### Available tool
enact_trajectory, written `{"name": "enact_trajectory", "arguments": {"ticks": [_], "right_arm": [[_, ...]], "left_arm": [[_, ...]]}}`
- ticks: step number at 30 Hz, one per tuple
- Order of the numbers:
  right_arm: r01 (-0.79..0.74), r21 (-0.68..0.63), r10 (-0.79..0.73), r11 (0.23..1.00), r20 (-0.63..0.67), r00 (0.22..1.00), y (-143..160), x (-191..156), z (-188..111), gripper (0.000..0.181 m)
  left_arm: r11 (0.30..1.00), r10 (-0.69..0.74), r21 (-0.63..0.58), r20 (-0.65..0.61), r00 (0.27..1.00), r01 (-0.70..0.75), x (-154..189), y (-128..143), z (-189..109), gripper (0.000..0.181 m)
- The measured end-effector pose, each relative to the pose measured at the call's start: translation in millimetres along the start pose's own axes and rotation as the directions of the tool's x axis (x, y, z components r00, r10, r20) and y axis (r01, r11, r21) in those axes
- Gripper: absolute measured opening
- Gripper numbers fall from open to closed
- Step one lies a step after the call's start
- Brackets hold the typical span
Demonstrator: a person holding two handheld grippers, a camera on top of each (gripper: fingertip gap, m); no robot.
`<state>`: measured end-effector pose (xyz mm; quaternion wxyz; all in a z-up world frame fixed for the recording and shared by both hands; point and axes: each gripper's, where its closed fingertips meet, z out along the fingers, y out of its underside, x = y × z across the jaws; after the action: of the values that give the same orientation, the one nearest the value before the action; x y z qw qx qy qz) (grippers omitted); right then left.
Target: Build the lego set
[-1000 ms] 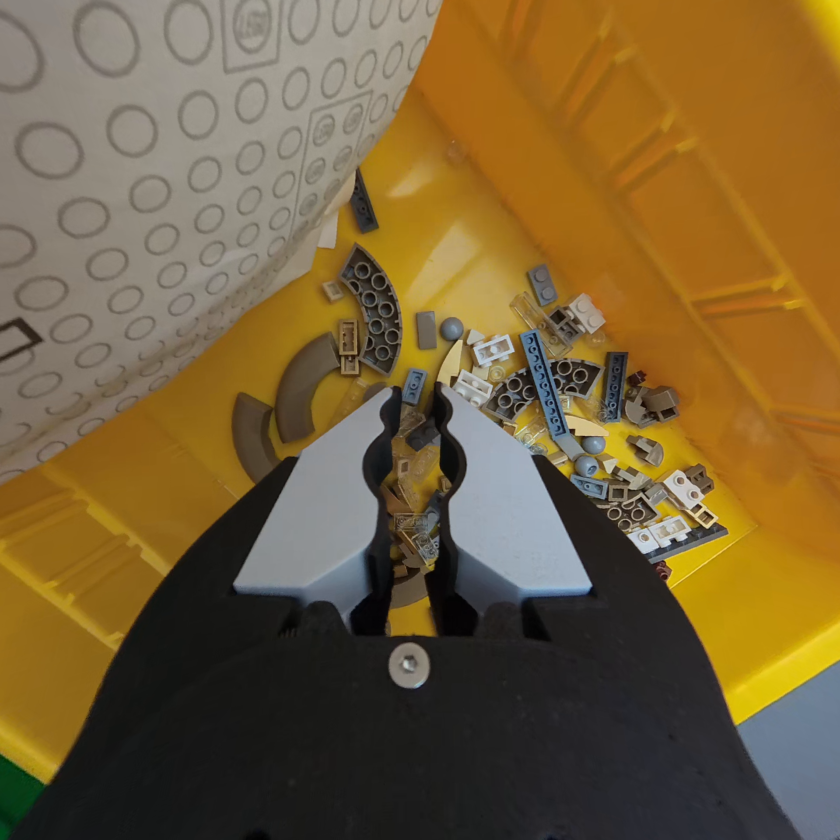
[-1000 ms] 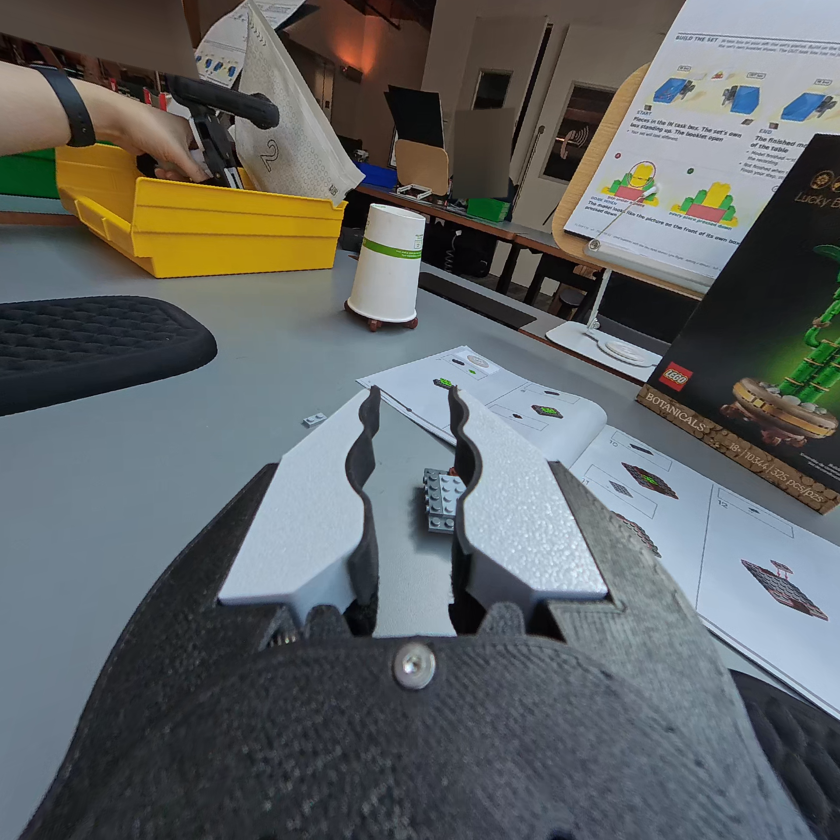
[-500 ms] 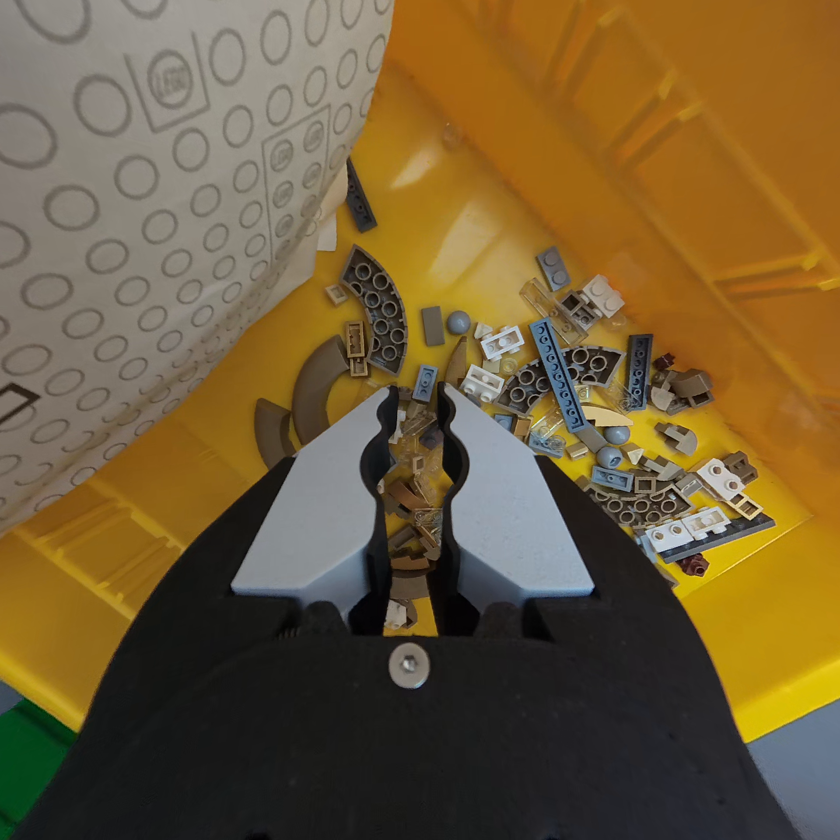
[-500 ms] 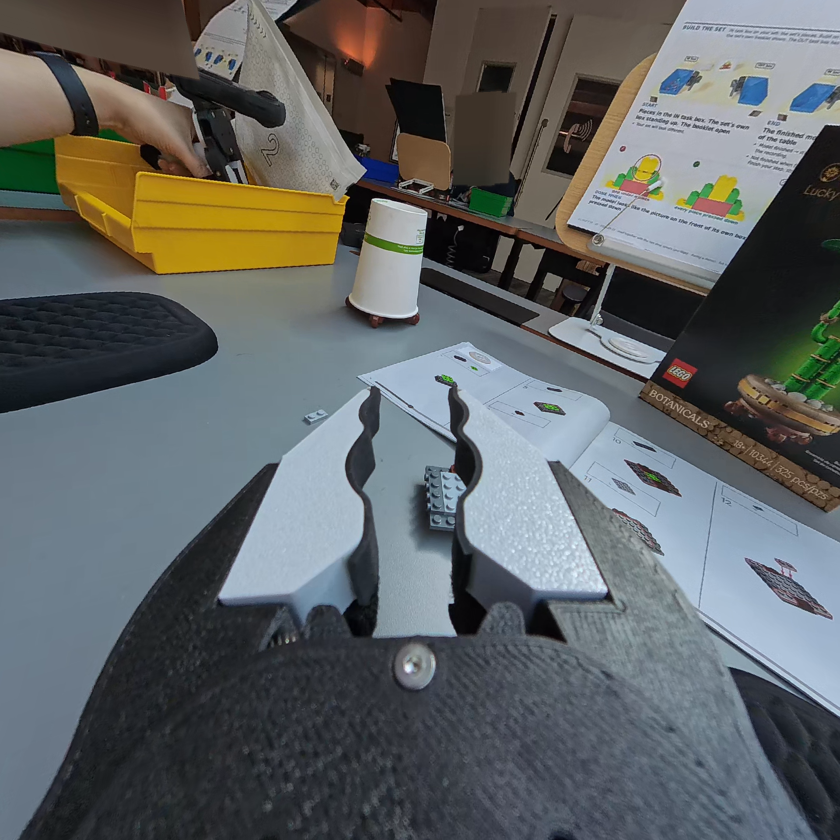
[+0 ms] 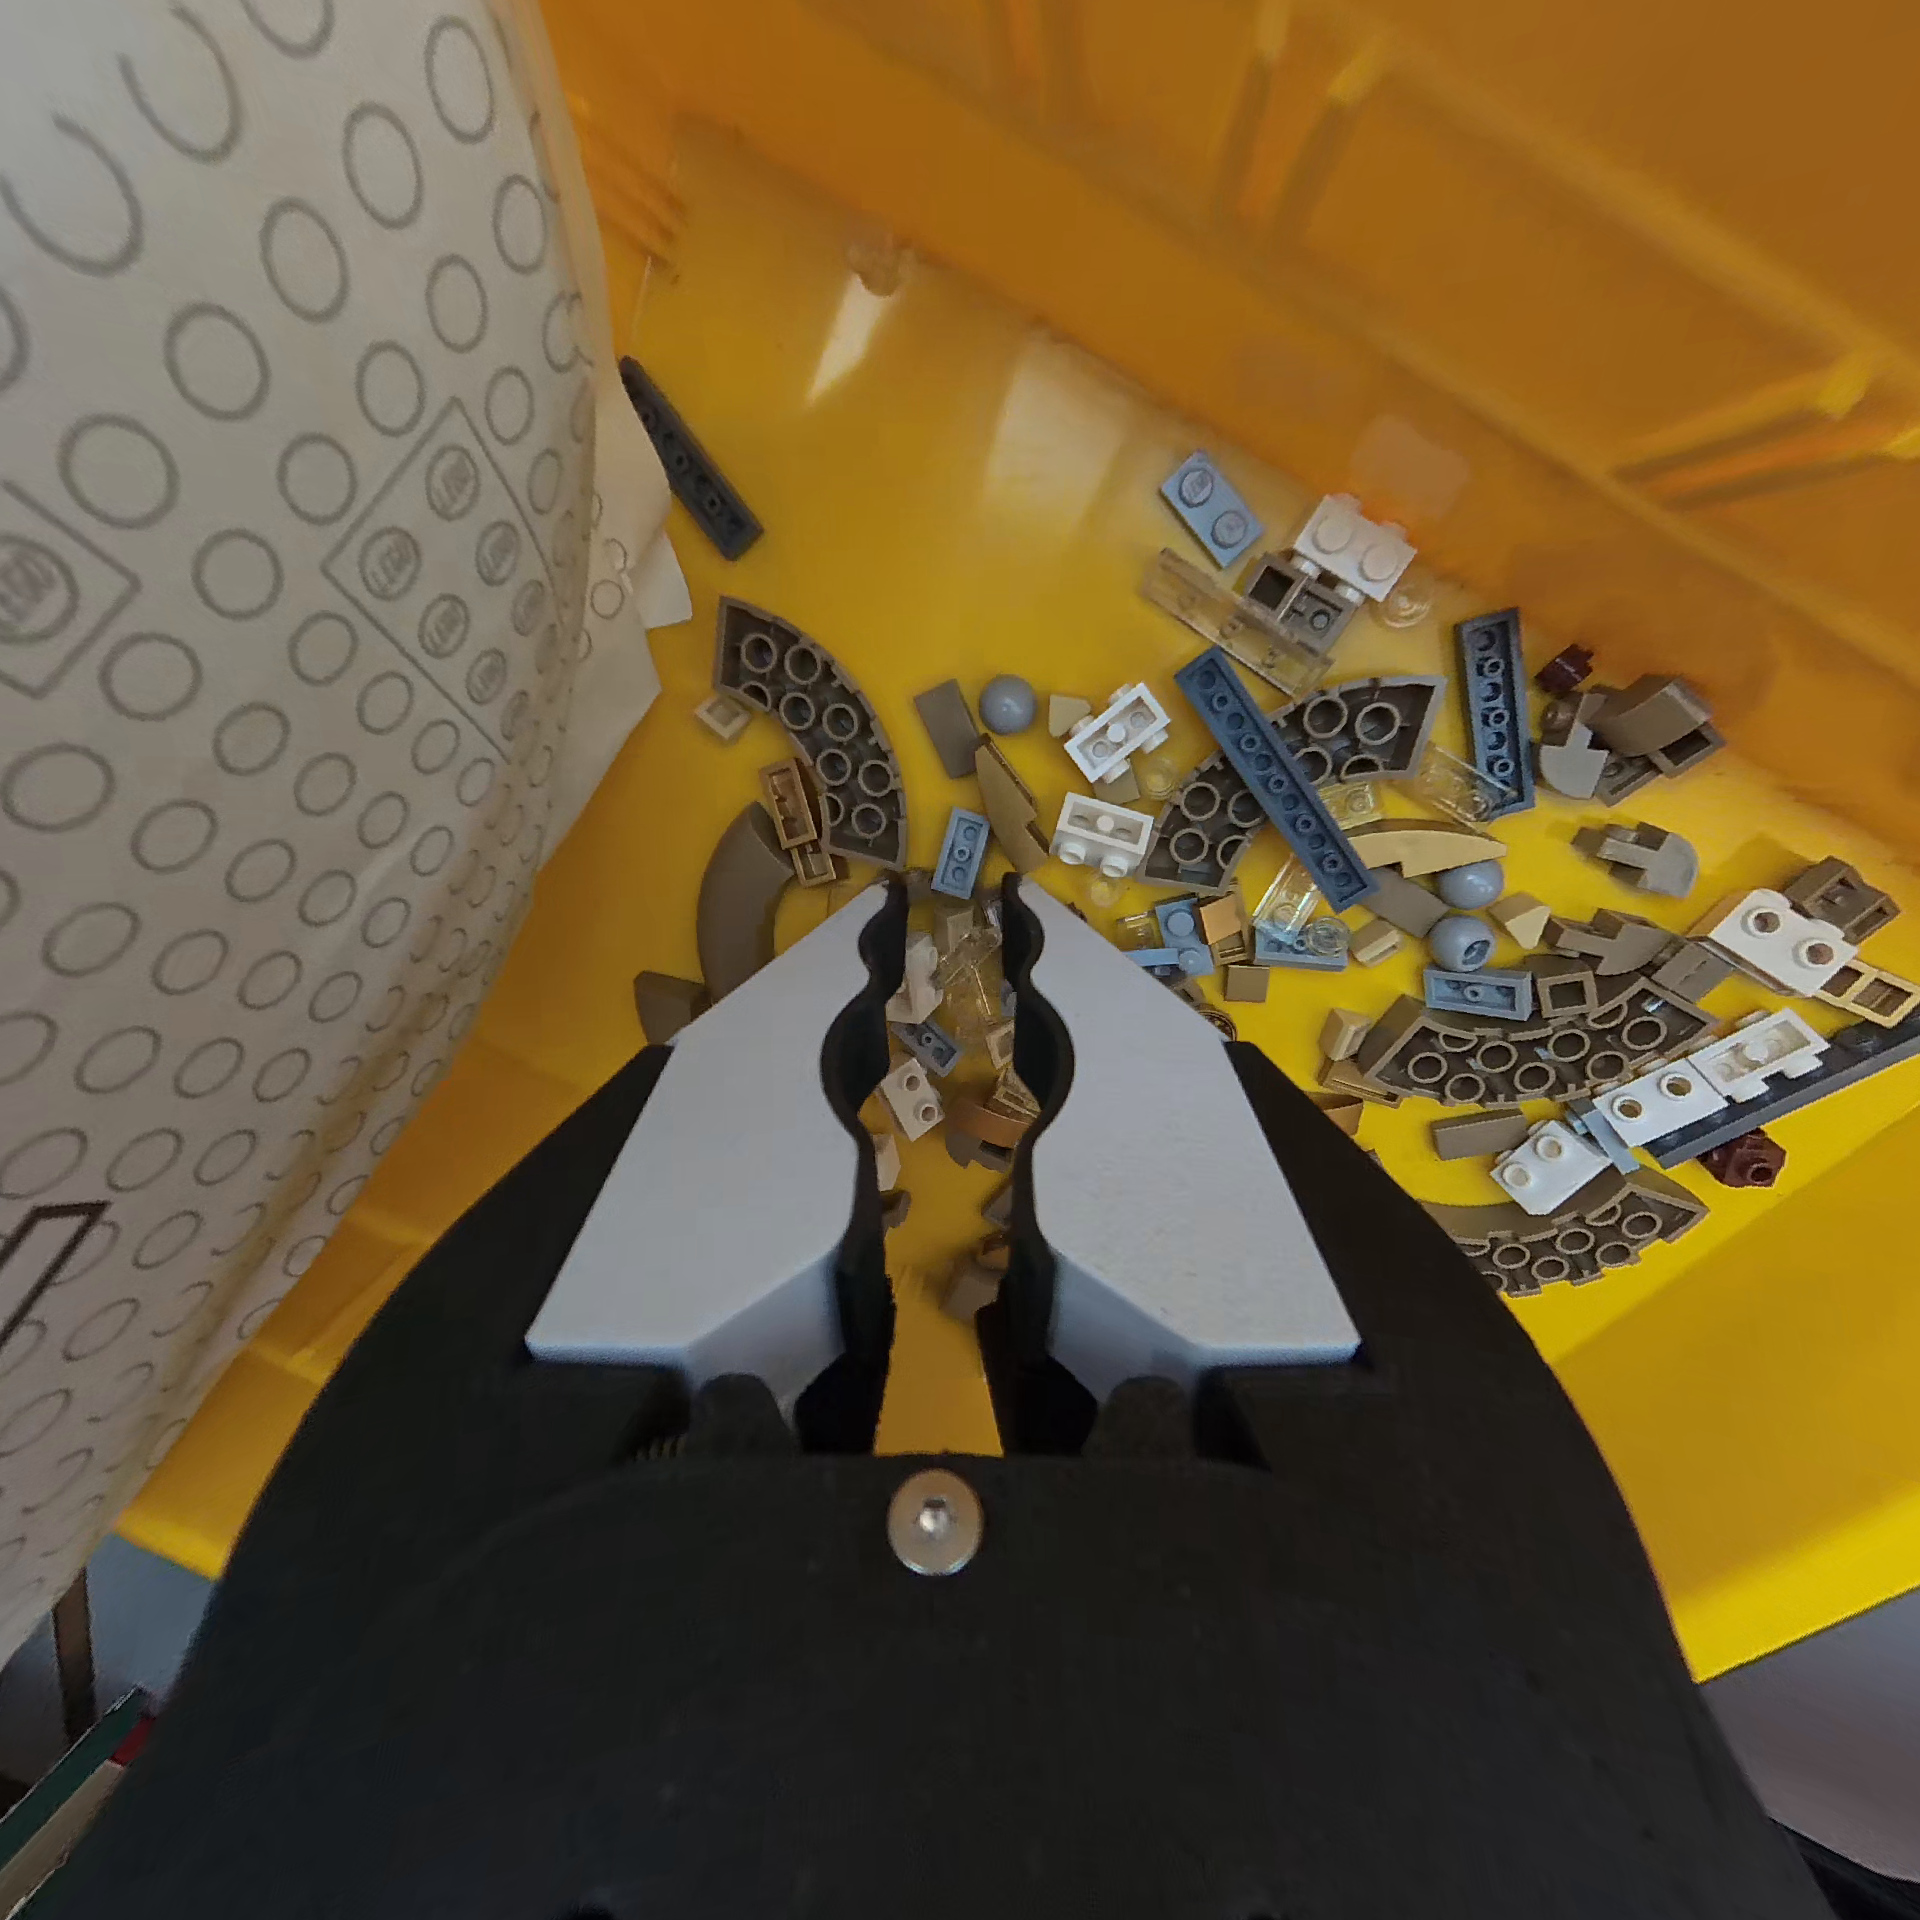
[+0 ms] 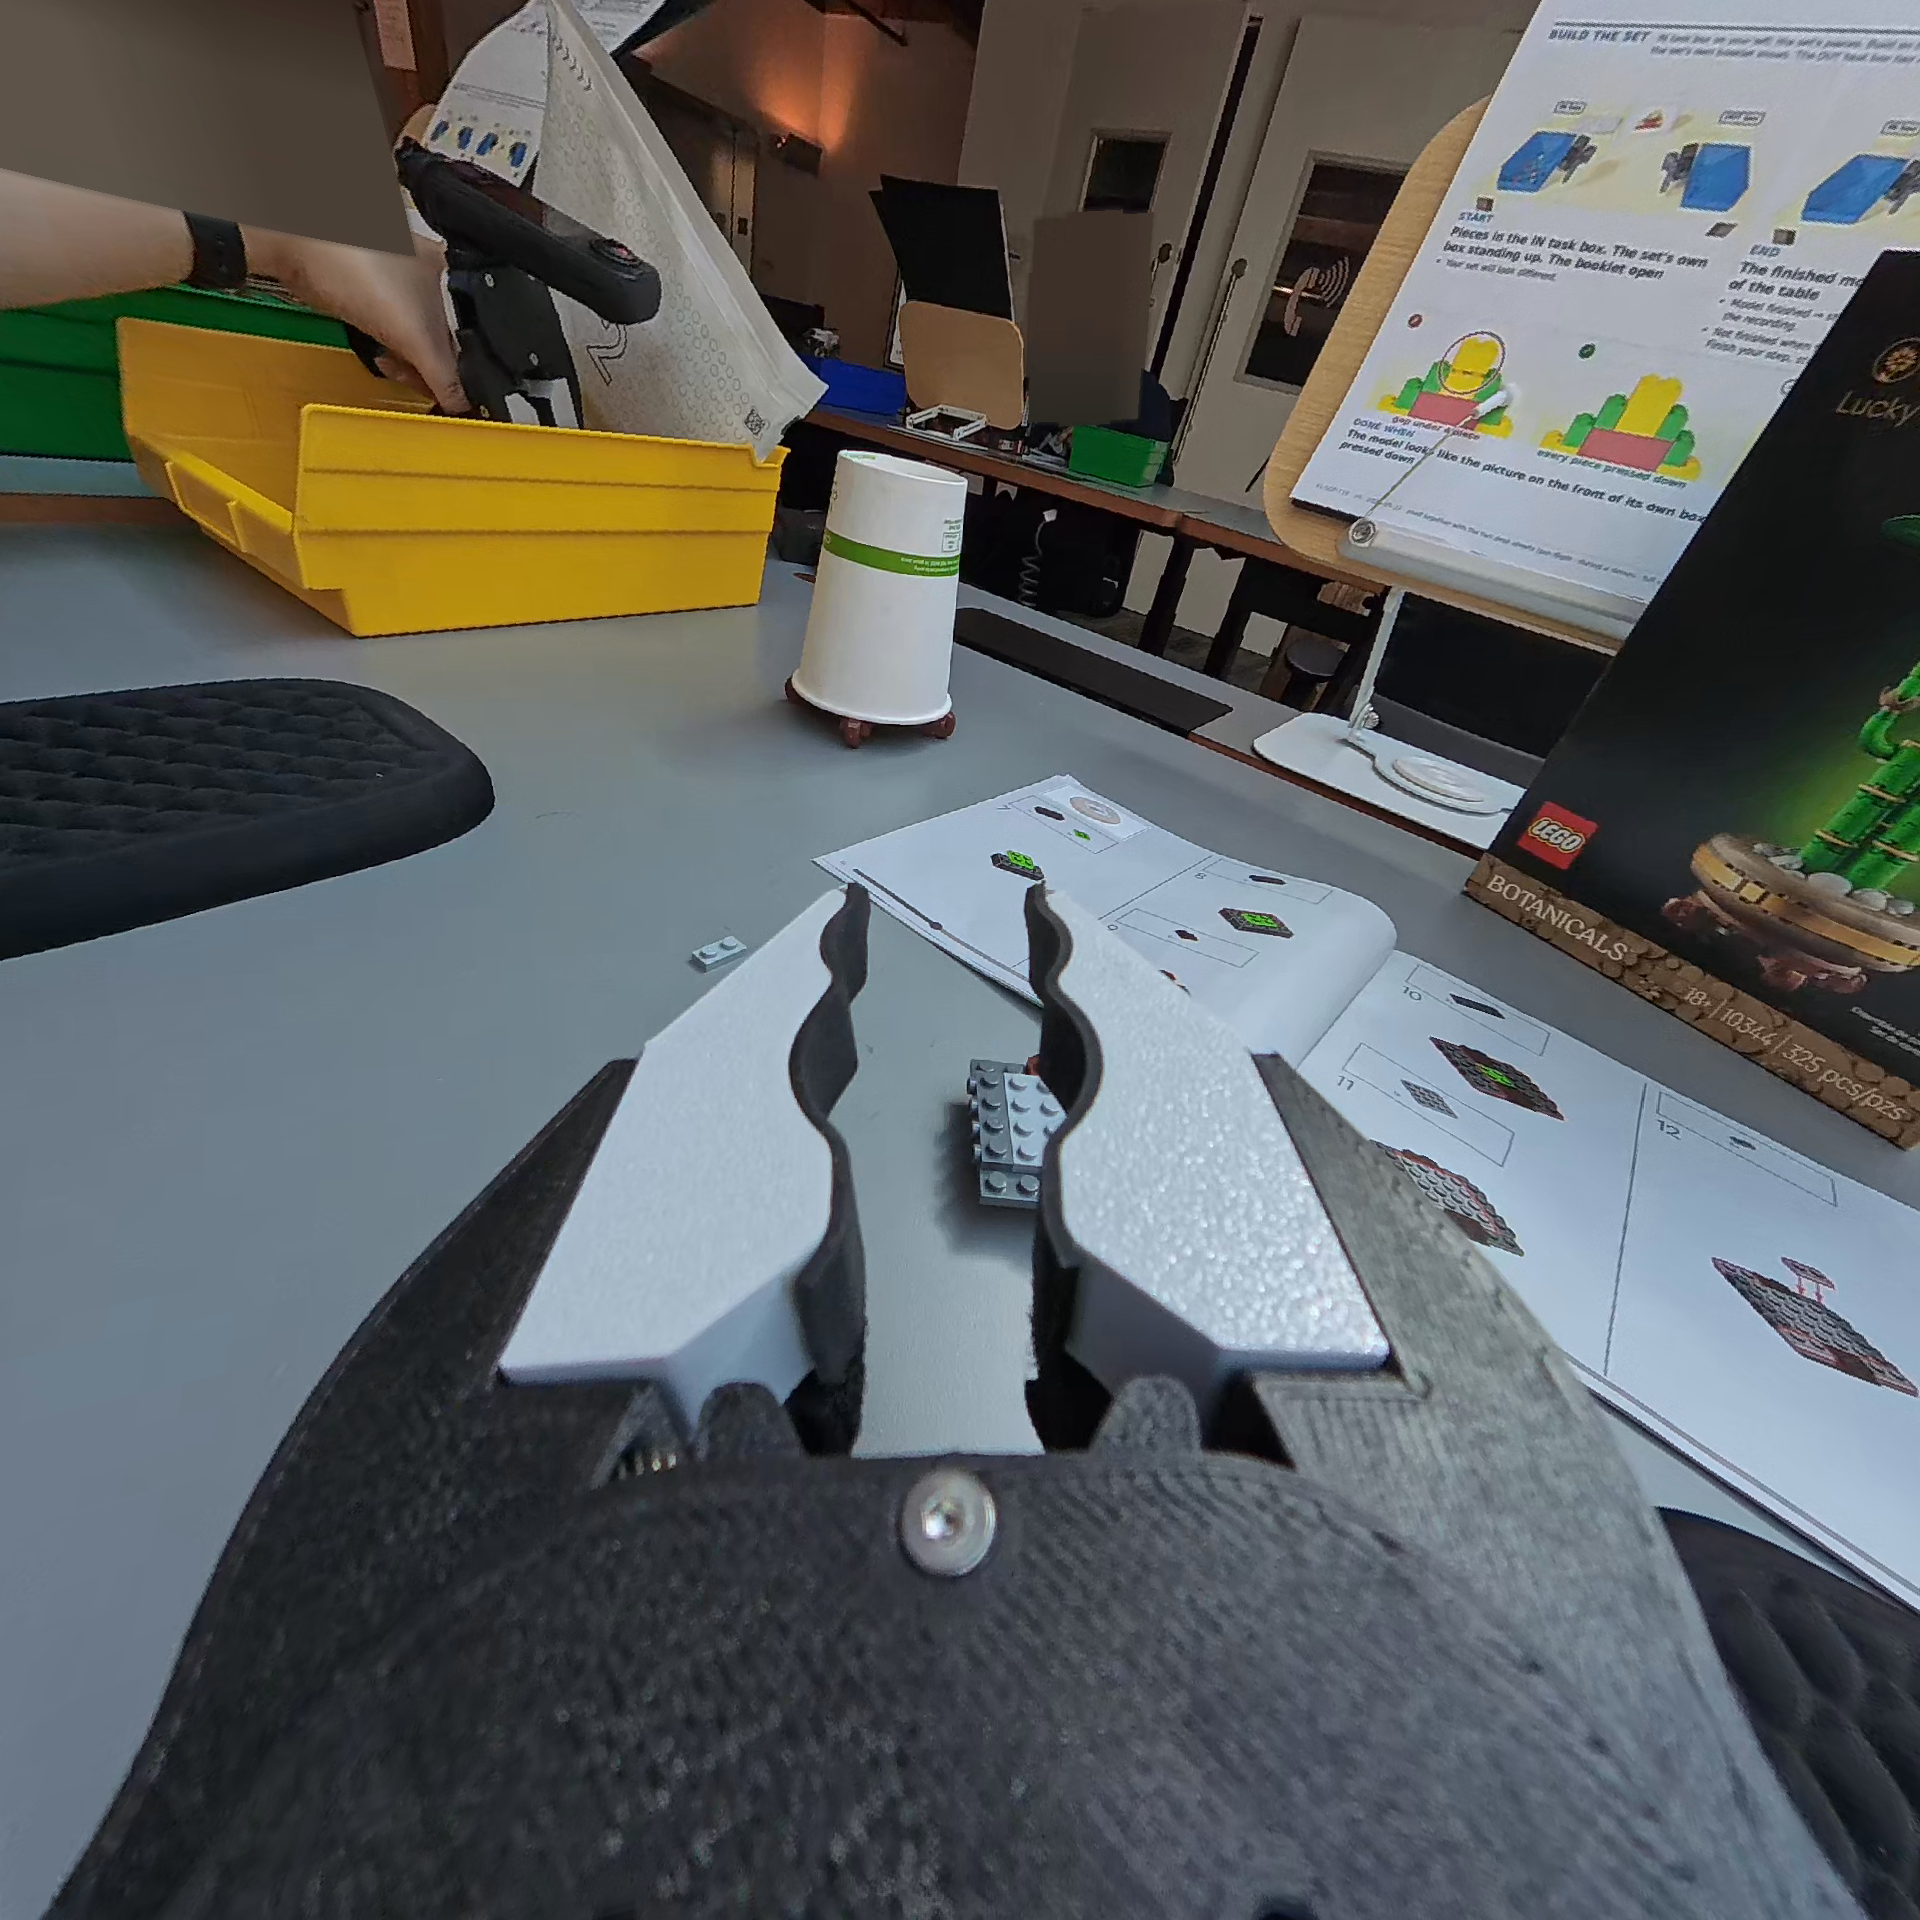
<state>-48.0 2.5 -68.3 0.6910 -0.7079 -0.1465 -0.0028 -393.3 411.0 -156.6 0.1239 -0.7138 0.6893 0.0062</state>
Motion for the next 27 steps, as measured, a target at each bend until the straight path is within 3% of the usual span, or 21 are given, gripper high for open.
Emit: {"name": "enact_trajectory", "arguments": {"ticks": [7,13,16,18,20,22,24,27], "right_arm": [[-0.021,0.008,0.021,1.000,-0.002,1.000,-1,2,-1,0.030],[-0.033,0.014,0.034,0.999,-0.004,0.999,-1,4,-2,0.030],[-0.032,0.014,0.032,0.999,-0.003,0.999,-1,4,-2,0.029],[-0.027,0.012,0.027,1.000,-0.004,1.000,-1,3,-2,0.030],[-0.013,0.018,0.013,1.000,-0.004,1.000,-3,2,-2,0.029],[0.038,0.034,-0.038,0.999,-0.004,0.999,-9,-1,0,0.028],[0.118,0.040,-0.118,0.992,0.007,0.993,-21,-8,8,0.029],[0.244,0.114,-0.247,0.963,0.017,0.969,-66,-27,29,0.040]], "left_arm": [[1.000,0.018,-0.001,-0.002,1.000,-0.018,3,-2,0,0.006],[0.998,-0.049,0.037,0.013,0.999,0.048,-2,-2,-7,0.006],[0.988,-0.122,0.098,0.064,0.990,0.116,-11,-7,-26,0.006],[0.958,-0.204,0.215,0.047,0.978,0.190,-9,-21,-48,0.005],[0.874,-0.287,0.384,-0.087,0.954,0.298,6,-48,-79,0.005],[0.733,-0.295,0.527,-0.325,0.899,0.431,35,-82,-116,0.005],[0.624,-0.218,0.589,-0.500,0.838,0.514,69,-110,-147,0.005],[0.559,-0.057,0.593,-0.670,0.740,0.580,136,-148,-177,0.006]]}}
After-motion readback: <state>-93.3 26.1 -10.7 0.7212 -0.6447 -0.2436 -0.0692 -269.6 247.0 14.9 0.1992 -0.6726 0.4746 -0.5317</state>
